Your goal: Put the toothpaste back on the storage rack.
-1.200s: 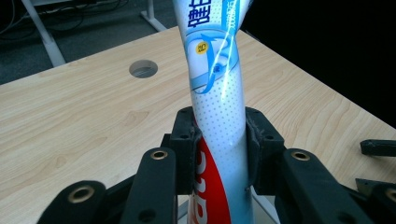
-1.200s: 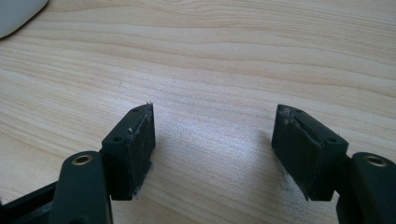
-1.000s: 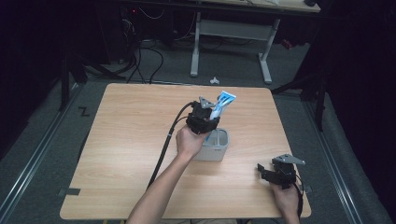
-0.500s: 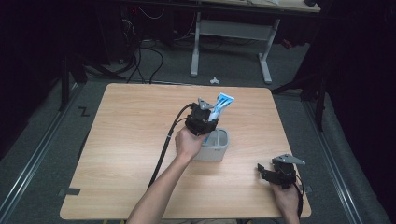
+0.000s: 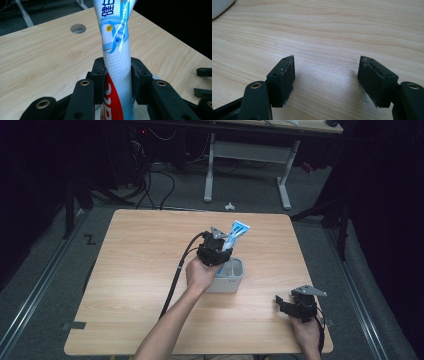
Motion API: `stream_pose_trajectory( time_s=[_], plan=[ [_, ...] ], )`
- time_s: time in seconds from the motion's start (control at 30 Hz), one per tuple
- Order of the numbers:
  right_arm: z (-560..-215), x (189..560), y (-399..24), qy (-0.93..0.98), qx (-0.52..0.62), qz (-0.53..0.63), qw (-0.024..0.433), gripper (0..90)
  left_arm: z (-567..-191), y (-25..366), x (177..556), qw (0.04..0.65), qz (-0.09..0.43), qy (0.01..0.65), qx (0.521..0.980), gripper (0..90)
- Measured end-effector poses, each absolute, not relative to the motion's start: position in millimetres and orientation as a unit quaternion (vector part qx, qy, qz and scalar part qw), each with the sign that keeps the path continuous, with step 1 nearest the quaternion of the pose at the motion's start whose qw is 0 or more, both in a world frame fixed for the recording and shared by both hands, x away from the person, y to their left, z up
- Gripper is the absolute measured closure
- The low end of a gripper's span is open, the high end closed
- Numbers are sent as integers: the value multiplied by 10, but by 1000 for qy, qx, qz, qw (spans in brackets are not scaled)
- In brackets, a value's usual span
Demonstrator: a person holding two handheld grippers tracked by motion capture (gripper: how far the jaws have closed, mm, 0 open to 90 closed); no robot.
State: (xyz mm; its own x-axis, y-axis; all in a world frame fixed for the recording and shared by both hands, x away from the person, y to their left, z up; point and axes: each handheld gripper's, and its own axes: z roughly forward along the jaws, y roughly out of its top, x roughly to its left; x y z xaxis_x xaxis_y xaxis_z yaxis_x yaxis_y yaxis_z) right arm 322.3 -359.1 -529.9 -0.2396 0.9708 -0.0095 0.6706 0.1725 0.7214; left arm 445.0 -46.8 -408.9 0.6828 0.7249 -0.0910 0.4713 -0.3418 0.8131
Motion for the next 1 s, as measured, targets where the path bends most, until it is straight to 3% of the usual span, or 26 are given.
stream_pose_trajectory(
  time_s=[1.0],
  plan=[
    [-5299, 3223, -3588, 725, 566, 306, 246, 306, -4178, -310, 4329, 430, 138, 373, 811, 691]
  ],
)
